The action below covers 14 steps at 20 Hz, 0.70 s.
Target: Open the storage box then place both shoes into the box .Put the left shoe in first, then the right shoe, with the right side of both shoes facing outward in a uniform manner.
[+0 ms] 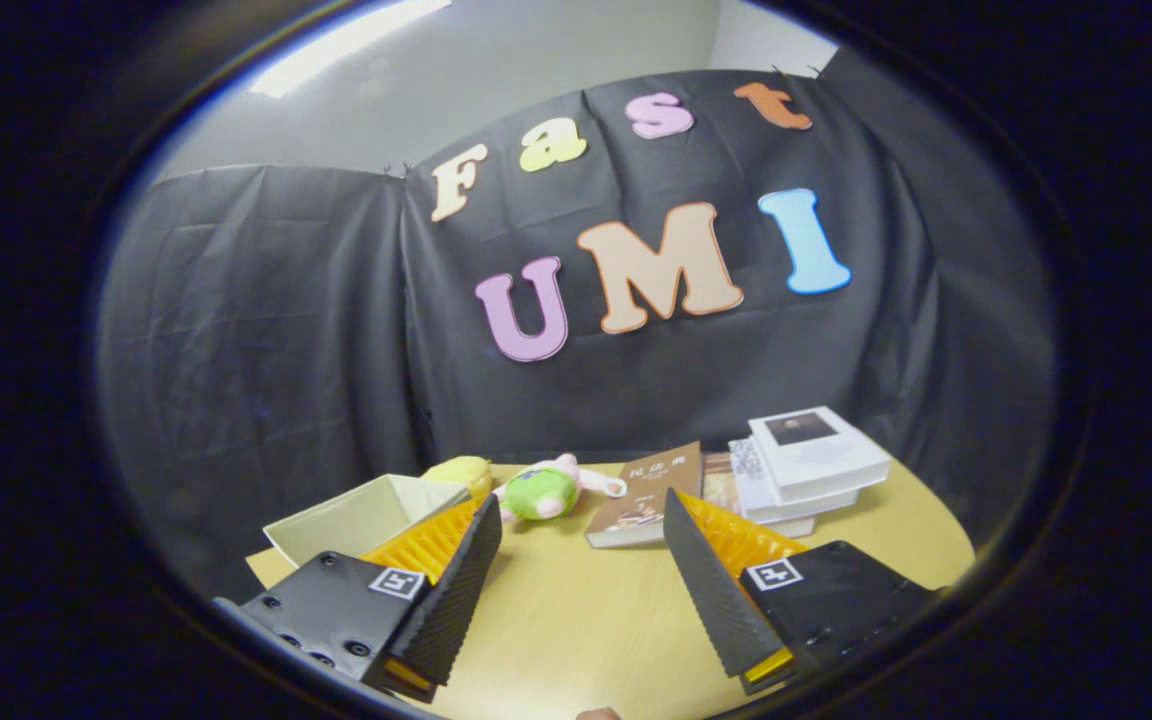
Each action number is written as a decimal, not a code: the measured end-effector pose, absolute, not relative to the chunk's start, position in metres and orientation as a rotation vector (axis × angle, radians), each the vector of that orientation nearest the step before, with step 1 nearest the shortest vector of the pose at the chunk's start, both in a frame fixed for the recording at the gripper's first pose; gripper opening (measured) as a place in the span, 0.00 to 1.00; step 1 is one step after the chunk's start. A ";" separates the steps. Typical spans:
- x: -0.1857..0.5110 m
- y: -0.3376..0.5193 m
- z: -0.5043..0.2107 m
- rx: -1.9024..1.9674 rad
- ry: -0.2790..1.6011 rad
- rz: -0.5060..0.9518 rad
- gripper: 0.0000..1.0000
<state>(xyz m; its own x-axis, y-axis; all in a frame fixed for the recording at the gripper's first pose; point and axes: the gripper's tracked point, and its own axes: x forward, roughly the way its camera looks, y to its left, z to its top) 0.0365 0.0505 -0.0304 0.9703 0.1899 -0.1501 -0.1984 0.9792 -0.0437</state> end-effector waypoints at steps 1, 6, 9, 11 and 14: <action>0.029 0.044 -0.028 -0.069 0.128 0.197 1.00; -0.002 0.028 -0.040 -0.035 0.140 0.246 1.00; -0.018 0.025 -0.048 -0.117 0.106 0.267 1.00; -0.029 0.032 -0.051 -0.138 0.090 0.288 1.00; -0.045 0.041 -0.048 -0.124 0.066 0.338 1.00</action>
<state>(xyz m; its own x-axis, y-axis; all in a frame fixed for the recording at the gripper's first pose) -0.0453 0.0407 -0.0479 0.9413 0.3265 -0.0855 -0.3346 0.9359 -0.1099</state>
